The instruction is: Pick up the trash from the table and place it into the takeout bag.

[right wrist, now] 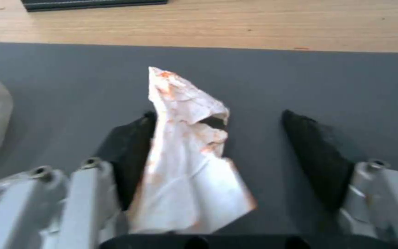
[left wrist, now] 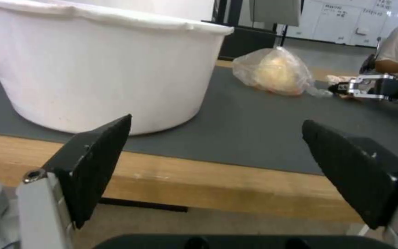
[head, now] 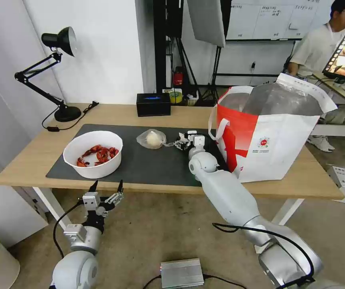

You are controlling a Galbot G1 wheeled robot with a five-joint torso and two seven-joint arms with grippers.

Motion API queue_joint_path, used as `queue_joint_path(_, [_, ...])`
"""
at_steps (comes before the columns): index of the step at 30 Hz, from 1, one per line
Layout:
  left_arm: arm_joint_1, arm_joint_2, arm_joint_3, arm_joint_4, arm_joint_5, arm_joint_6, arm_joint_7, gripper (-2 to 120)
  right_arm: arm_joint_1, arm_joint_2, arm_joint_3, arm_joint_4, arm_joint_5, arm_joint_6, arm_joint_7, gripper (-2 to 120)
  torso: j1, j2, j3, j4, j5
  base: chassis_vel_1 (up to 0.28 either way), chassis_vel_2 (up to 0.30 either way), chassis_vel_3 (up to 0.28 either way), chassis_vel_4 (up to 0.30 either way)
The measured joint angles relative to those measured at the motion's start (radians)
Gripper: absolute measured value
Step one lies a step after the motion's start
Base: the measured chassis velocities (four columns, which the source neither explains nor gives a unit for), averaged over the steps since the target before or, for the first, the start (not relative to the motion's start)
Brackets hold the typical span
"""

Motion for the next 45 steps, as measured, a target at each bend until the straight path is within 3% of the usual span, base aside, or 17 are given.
queue_joint_path(7, [0.000,-0.003,-0.001,0.000,0.000,-0.003,0.000,100,-0.010,0.001,0.006,0.005,-0.001,0.000,0.003,43,0.000,0.000,0.000,-0.0005,-0.0001,0.000,0.000,0.000,0.000])
queue_joint_path(19, [0.004,-0.005,-0.002,-0.008,0.002,-0.006,-0.001,100,-0.029,0.002,0.003,0.020,-0.006,0.015,-0.002,1,0.000,0.000,0.000,0.0009,0.0003,0.000,0.000,0.000,0.000])
queue_joint_path(29, [0.005,-0.006,-0.003,-0.010,0.002,-0.006,-0.002,100,-0.046,-0.007,-0.001,0.042,-0.033,0.045,-0.010,0,0.000,0.000,0.000,0.0005,0.0003,0.000,0.000,0.000,0.000])
queue_joint_path(38, [0.007,-0.004,-0.008,-0.014,0.000,-0.007,-0.002,100,-0.086,-0.037,-0.027,0.104,-0.152,0.161,-0.053,0,0.000,0.000,0.000,0.0005,0.0002,0.000,0.000,0.000,0.000])
queue_joint_path(45, [0.019,-0.005,-0.021,-0.018,-0.006,-0.015,-0.002,100,-0.155,-0.079,-0.048,0.187,-0.279,0.302,-0.094,0,0.000,0.000,0.000,0.0004,0.0002,0.000,0.000,0.000,0.000])
